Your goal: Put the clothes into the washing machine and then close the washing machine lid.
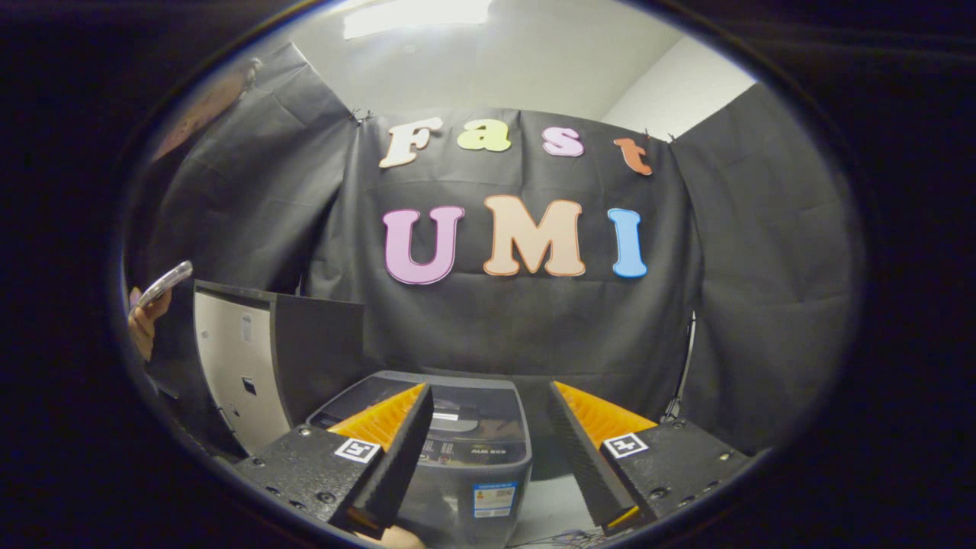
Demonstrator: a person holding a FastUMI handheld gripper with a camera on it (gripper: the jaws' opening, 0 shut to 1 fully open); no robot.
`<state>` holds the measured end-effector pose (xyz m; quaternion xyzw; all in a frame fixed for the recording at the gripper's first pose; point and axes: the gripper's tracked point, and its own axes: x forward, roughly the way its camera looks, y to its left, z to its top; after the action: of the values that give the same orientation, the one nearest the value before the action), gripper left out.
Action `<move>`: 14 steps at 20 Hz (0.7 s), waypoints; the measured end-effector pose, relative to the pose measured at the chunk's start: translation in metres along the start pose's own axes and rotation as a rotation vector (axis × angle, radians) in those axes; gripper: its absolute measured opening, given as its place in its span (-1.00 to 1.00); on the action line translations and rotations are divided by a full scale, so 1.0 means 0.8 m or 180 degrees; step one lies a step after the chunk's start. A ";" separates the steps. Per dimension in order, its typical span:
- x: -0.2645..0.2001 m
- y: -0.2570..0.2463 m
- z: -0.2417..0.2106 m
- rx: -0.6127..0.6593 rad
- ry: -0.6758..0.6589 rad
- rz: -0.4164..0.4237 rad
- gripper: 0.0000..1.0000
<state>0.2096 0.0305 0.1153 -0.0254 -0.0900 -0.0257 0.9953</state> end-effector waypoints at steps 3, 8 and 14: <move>-0.015 0.005 -0.028 0.0105 0.0063 0.0062 0.82; -0.040 0.003 -0.078 0.0226 0.0233 0.0055 0.89; -0.056 0.010 -0.112 0.0260 0.0389 0.0061 0.90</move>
<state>0.1819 0.0353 0.0190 0.0160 -0.0298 -0.0139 0.9993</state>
